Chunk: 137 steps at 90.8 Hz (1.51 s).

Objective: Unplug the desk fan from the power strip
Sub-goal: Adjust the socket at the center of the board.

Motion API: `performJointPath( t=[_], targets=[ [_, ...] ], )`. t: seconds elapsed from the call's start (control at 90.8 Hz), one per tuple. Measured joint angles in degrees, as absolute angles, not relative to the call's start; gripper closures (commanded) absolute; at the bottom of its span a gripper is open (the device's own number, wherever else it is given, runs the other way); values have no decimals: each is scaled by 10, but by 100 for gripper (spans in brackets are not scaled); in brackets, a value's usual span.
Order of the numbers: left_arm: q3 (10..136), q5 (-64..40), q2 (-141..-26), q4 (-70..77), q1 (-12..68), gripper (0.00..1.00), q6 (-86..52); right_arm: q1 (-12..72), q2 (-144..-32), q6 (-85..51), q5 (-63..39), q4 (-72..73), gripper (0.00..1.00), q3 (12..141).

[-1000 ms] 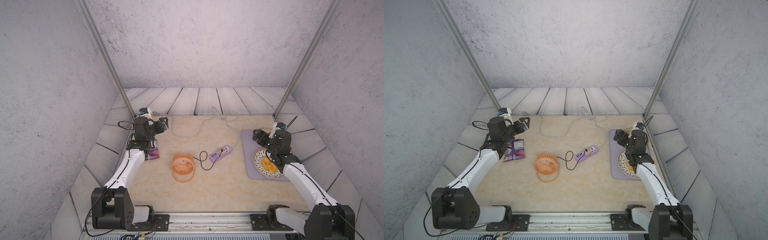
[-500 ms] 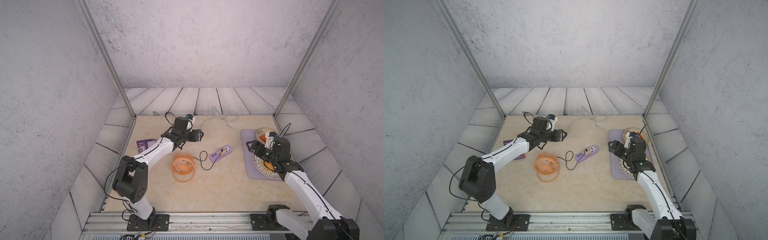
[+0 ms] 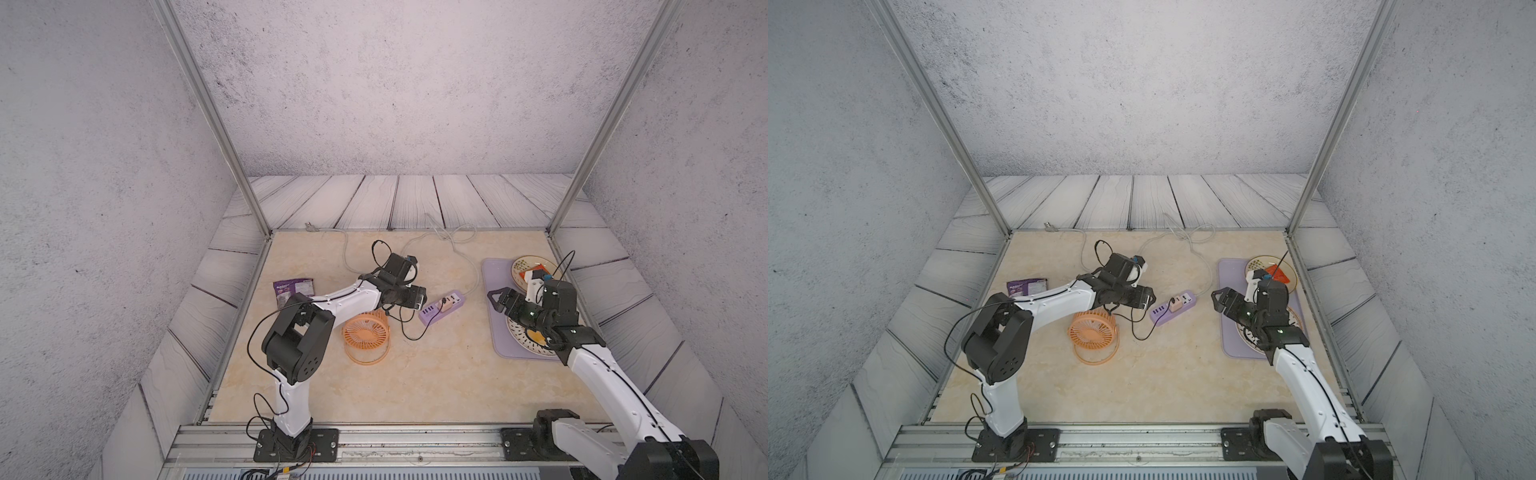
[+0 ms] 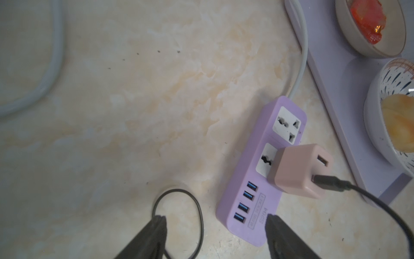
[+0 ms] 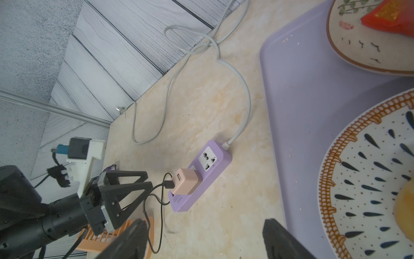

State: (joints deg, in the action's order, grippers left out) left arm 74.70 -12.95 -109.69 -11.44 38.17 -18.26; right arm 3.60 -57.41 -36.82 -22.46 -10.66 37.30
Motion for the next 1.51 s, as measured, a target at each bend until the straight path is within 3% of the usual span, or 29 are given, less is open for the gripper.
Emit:
performJointPath(
  t=[0.495,1.024,1.211,1.508],
  targets=[
    [746,-129,-1133,-94,421,22,-143,39,-567,-357,-225,-114,14,370],
    [719,-118,-1151,-54,448,34,-94,39,-562,-347,-225,-127,14,370],
    [697,-82,-1152,-27,481,45,-62,39,-562,-345,-225,-127,14,370],
    [639,-56,-1128,38,501,53,-47,39,-559,-343,-225,-132,14,364]
  ],
)
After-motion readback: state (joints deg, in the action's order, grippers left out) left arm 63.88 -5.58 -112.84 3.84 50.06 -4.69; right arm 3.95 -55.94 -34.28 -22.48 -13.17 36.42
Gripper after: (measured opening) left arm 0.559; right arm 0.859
